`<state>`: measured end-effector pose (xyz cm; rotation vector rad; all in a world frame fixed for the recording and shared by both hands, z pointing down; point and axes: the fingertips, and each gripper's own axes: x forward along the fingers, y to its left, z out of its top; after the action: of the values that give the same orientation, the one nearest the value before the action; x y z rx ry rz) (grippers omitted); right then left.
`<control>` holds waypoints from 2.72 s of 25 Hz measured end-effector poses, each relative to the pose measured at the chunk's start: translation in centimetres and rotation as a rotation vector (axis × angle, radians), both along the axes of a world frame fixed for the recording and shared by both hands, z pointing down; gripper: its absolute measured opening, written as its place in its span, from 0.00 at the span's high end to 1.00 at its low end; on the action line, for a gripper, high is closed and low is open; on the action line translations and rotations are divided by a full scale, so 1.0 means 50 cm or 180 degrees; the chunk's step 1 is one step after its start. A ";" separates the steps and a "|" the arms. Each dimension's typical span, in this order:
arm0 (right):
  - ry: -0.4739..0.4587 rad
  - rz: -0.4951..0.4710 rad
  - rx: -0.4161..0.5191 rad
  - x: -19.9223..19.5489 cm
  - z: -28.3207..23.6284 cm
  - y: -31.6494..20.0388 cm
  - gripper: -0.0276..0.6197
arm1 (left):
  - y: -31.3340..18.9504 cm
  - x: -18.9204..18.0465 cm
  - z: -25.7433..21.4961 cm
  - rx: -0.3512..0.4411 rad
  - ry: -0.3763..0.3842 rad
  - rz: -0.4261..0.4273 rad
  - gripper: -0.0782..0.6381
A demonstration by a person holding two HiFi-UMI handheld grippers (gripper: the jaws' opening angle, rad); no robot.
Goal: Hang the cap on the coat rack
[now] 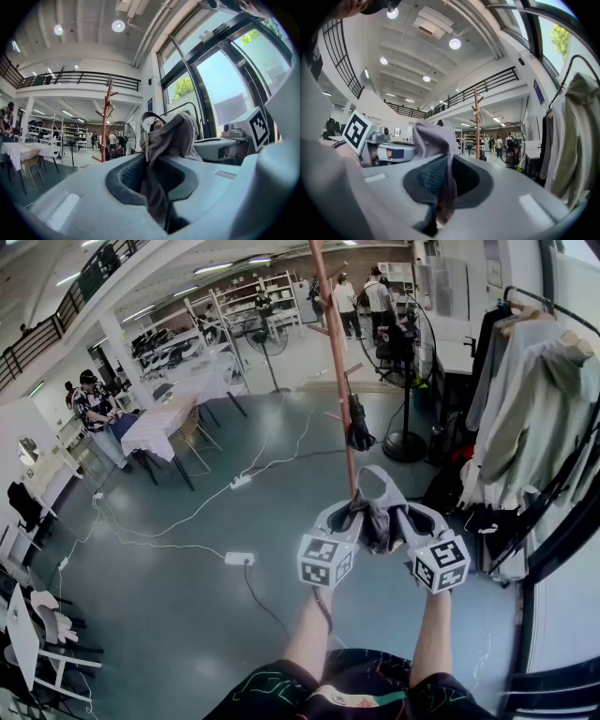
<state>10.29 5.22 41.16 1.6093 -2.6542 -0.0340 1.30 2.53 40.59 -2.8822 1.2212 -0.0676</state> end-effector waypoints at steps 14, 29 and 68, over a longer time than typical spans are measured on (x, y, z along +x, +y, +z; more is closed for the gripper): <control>-0.0122 -0.0051 -0.0056 -0.018 -0.003 -0.029 0.90 | -0.013 -0.021 -0.008 0.0026 -0.0038 -0.0051 0.81; -0.0281 -0.0115 -0.0357 -0.017 0.053 -0.127 0.90 | -0.121 -0.027 0.063 -0.0244 0.0067 -0.0102 0.81; -0.0036 -0.0136 -0.0748 0.028 0.104 -0.792 0.90 | -0.792 0.029 0.121 -0.0515 0.0171 -0.0143 0.81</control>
<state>11.71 -34.40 46.36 1.4835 -2.5848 0.2759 2.76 -37.05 46.65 -3.0115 1.3502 -0.0943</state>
